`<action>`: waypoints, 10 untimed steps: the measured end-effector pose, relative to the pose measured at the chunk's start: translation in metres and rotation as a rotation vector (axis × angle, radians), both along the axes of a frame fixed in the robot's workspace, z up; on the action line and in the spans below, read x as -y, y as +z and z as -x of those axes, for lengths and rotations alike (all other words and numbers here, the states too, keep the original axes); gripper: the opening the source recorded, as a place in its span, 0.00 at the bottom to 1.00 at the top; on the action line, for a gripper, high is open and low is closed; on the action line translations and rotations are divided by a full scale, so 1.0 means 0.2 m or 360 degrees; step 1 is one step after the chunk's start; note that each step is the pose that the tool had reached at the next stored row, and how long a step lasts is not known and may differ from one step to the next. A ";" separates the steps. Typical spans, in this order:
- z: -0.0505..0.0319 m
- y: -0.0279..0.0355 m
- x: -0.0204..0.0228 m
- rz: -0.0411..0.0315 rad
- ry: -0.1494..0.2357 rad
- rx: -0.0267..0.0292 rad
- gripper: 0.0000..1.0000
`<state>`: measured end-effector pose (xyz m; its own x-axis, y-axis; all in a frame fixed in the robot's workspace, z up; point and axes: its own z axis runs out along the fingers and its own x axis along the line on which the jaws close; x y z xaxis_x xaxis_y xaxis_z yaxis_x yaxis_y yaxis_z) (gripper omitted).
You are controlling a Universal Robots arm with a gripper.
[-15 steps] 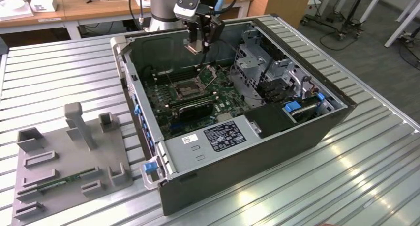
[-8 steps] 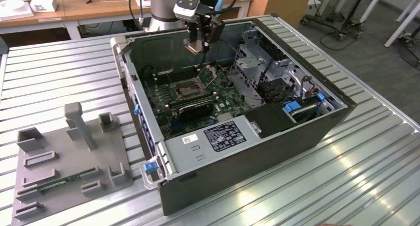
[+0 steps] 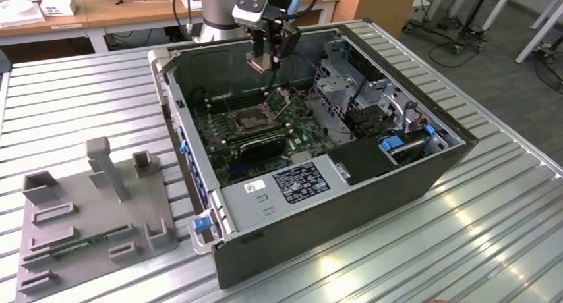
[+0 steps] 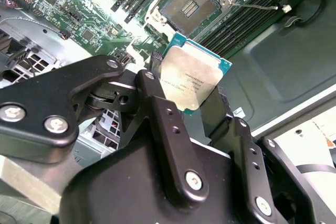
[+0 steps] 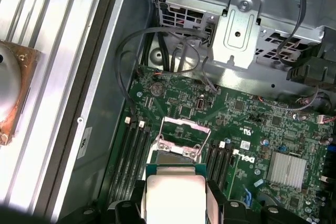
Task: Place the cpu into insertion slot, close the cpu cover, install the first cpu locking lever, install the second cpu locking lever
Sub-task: 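Place the cpu into insertion slot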
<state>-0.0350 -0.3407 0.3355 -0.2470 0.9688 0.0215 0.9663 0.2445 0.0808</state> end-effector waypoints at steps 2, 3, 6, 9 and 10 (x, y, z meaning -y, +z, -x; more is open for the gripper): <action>0.000 0.000 0.000 0.0000 0.0000 -0.00017 0.54; 0.000 0.000 0.000 0.0000 0.0000 -0.00024 0.54; -0.001 -0.003 0.000 0.0000 -0.0026 -0.00023 0.54; 0.000 -0.007 0.000 0.0000 -0.0098 -0.00024 0.54; 0.000 -0.009 0.000 0.0000 -0.0125 -0.00024 0.54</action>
<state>-0.0349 -0.3407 0.3338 -0.1701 0.9852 0.0218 0.9826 0.1679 0.0793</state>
